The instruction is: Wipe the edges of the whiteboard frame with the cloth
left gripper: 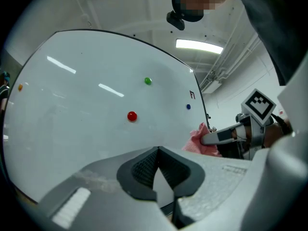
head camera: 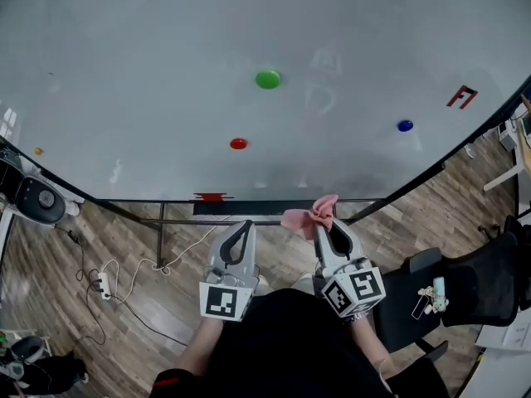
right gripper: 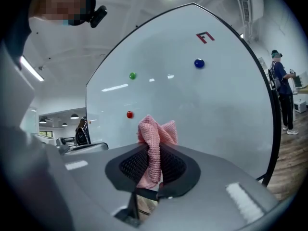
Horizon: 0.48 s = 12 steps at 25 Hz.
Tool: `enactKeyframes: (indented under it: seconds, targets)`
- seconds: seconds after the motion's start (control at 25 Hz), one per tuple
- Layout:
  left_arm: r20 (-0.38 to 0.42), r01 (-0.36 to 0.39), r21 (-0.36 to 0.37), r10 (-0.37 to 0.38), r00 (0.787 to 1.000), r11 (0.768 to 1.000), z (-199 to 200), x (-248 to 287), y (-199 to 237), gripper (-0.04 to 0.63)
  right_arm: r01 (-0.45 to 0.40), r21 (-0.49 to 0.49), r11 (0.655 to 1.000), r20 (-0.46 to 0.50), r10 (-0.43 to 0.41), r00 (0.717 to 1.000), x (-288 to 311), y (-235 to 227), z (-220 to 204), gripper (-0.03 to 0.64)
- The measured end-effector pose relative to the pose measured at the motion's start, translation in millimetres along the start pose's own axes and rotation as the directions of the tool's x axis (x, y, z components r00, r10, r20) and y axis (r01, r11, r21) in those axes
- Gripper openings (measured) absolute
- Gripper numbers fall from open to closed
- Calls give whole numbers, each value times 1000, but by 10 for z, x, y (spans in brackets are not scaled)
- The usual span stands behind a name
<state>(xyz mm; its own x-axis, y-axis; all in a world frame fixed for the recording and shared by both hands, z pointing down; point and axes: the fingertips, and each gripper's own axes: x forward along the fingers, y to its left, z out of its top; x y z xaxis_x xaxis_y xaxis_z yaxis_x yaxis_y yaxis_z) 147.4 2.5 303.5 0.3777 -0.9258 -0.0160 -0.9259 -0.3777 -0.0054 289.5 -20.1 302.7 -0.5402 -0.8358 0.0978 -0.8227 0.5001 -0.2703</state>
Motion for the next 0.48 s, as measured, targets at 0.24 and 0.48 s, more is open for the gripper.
enactKeyframes:
  seconds: [0.24,0.48]
  targets:
    - [20,-10,30,9,1000,1000,122,-65,164,0,26,-33,999,70,-24,997,2,236,128,49]
    - [60,7,7,-8,998,1000,250,23,171,0,44,-57,997,107,-37,994,-11,320,231,48]
